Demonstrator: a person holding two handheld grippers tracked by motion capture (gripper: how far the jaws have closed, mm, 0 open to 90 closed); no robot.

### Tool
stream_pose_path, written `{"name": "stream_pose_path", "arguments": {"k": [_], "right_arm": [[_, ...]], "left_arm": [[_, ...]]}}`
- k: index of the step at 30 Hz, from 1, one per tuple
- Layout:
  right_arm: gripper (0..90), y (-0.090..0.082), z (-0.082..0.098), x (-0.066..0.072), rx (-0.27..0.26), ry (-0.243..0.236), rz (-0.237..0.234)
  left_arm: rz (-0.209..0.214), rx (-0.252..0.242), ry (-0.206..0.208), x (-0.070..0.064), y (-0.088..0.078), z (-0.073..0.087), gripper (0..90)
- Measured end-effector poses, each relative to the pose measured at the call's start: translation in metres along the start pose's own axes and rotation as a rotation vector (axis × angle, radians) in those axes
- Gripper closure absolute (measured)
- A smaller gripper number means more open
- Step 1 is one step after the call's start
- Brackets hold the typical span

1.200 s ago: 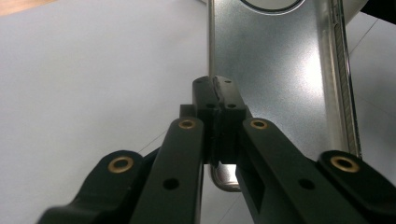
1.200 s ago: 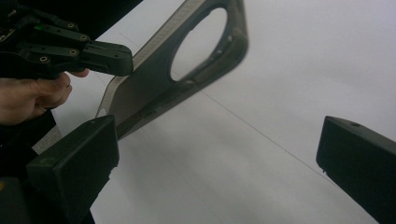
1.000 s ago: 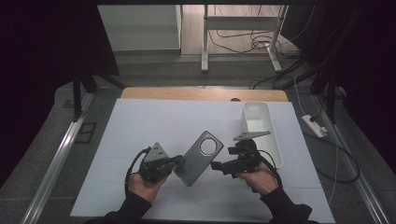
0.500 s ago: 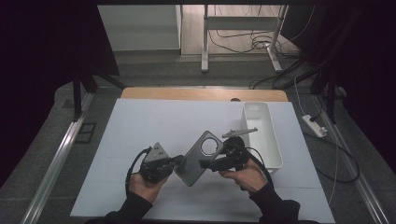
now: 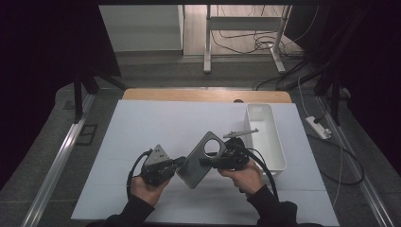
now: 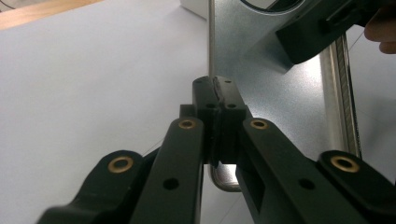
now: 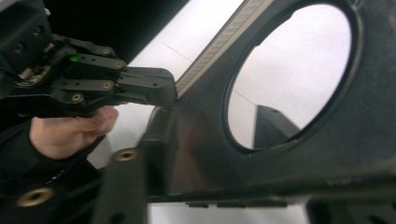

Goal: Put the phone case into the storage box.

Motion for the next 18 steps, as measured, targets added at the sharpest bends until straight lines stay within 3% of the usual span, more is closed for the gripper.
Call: {"name": "stream_pose_path", "arguments": {"k": [7,12,18], "right_arm": [[70.6,-0.0005,-0.0004,0.0016,-0.031,0.037,-0.086],[76.4,-0.0007,0.0005,0.0016,-0.038,0.055,-0.115],[85.1,-0.0033,0.0002,0.0015,-0.069,0.118,-0.147]], "left_arm": [[0.005,-0.031,0.013,-0.002,-0.0026,-0.0013,89.3],[0.007,-0.034,0.025,-0.0022,-0.0029,-0.0005,89.2],[0.037,-0.013,0.048,-0.0051,-0.0014,0.0005,86.1]]}}
Point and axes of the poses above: each handheld gripper's, and its own axes: y roughly forward along the jaws, z roughly out of its underside, x roughly to its left, the point moved 5 cm from there along y, roughly forward along the jaws, and after that the axes turned 12 degrees about -z, right-handed, at the moved point
